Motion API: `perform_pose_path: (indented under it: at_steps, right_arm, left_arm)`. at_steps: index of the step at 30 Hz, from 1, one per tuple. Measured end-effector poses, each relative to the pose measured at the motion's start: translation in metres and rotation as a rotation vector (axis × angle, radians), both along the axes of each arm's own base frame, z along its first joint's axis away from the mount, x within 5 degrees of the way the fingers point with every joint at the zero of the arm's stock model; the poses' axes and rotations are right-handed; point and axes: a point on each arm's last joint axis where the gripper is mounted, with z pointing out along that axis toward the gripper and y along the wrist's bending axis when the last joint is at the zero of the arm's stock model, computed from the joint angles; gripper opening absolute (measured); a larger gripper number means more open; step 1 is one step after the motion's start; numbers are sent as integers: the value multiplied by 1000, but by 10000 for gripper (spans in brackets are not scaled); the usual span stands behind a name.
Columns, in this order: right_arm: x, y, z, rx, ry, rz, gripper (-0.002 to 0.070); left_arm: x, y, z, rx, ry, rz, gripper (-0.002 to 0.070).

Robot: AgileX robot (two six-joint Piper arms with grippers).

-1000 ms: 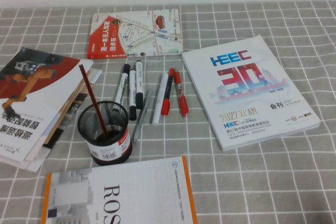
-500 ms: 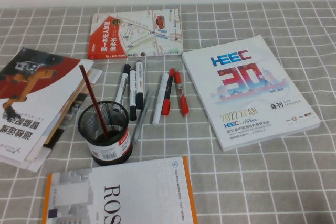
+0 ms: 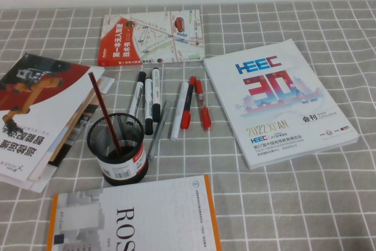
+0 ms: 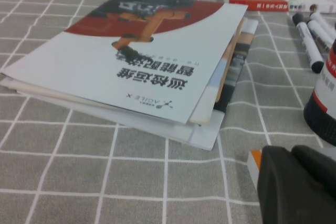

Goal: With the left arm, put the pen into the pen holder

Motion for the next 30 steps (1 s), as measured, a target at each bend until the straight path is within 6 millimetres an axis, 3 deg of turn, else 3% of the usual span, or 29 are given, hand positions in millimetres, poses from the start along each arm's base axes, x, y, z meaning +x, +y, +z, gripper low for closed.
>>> perform_pose_path:
  at_steps: [30]
  right_arm:
    - [0,0,0,0,0,0,-15]
  left_arm:
    - [0,0,-1,5,12,-2,-1]
